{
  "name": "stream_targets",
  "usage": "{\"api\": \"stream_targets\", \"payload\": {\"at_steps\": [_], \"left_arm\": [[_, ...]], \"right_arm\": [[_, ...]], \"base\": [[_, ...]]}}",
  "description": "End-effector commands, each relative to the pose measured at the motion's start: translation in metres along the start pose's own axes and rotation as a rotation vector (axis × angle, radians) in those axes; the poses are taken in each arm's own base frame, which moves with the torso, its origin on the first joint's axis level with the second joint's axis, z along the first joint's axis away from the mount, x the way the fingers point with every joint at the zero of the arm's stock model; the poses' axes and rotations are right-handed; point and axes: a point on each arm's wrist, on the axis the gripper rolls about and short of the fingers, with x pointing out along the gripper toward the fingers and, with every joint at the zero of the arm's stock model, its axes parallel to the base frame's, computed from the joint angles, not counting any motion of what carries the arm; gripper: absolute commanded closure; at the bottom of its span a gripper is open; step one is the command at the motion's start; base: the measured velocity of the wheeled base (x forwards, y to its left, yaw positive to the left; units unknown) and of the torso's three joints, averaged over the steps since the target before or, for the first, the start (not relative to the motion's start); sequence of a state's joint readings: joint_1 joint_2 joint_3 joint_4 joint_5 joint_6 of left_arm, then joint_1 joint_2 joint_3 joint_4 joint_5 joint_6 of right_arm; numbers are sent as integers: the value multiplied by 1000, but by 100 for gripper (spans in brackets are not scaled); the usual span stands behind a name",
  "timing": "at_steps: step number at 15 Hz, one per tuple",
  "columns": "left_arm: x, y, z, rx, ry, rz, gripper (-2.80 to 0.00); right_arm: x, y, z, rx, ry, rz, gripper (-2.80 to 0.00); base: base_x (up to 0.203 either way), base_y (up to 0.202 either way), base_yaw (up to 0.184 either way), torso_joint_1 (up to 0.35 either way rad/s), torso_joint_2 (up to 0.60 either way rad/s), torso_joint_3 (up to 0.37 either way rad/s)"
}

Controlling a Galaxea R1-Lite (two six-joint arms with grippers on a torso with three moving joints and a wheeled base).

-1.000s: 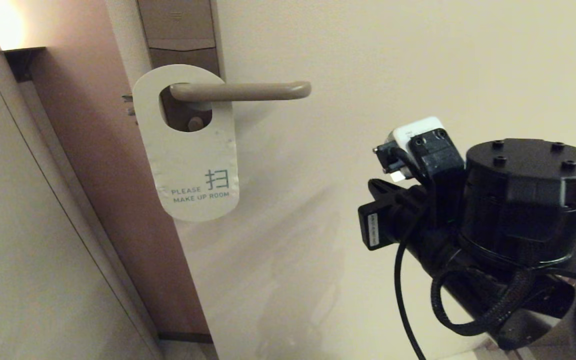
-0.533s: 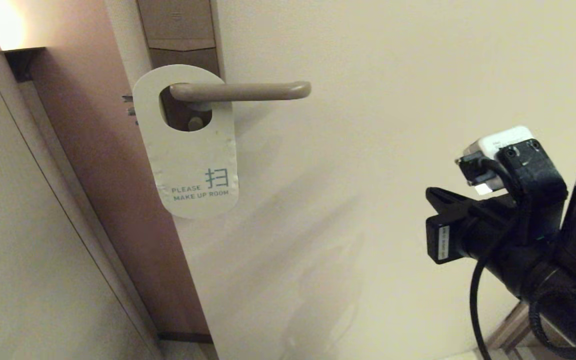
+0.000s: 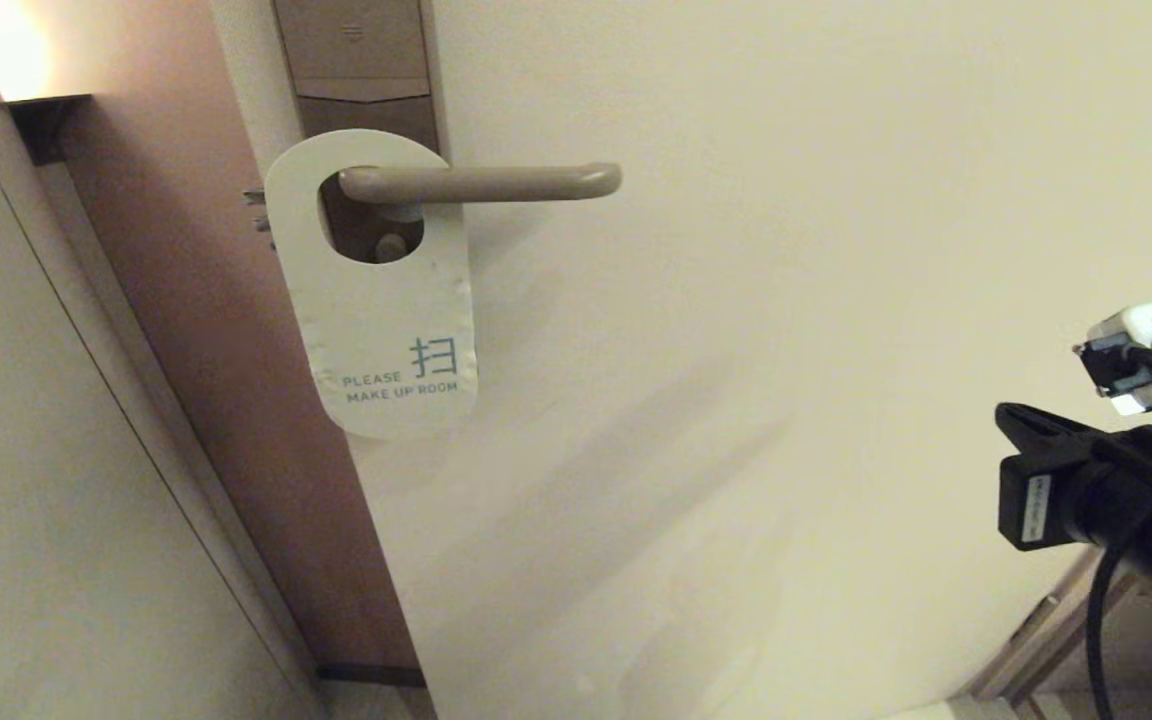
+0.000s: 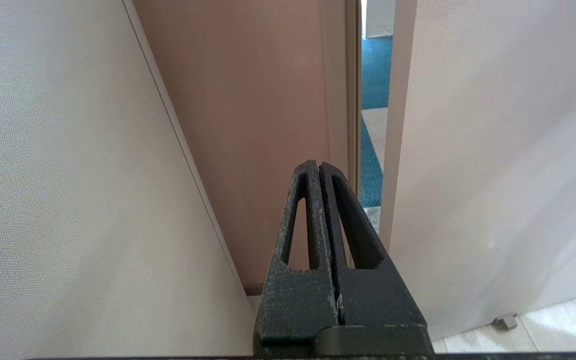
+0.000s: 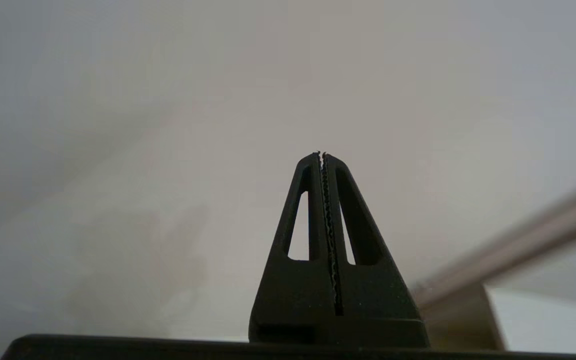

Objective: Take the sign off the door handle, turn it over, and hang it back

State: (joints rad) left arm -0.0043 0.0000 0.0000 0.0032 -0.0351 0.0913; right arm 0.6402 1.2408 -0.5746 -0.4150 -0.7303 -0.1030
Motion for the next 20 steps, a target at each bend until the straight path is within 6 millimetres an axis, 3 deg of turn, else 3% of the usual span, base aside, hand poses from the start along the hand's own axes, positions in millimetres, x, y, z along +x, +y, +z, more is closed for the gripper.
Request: {"api": "stream_targets", "payload": {"at_steps": [1, 9, 11, 15, 17, 20], "left_arm": [[0, 0, 0, 1, 0, -1, 0], [0, 0, 0, 1, 0, 0, 0], [0, 0, 0, 1, 0, -1, 0], [0, 0, 0, 1, 0, 0, 0], [0, 0, 0, 1, 0, 1, 0], [0, 0, 0, 1, 0, -1, 0]], "right_arm": [[-10, -16, -3, 19, -7, -36, 0], [-38, -63, -45, 43, -15, -114, 0], [-47, -68, -55, 58, -56, -70, 0], [-73, -71, -116, 35, -95, 35, 0], [-87, -72, -123, 56, -184, 120, 0], [-99, -72, -138, 164, -156, 193, 0]], "base": [[0, 0, 0, 0, 0, 0], [0, 0, 0, 0, 0, 0], [0, 0, 0, 0, 0, 0], [0, 0, 0, 0, 0, 0], [0, 0, 0, 0, 0, 0], [0, 0, 0, 0, 0, 0]]}}
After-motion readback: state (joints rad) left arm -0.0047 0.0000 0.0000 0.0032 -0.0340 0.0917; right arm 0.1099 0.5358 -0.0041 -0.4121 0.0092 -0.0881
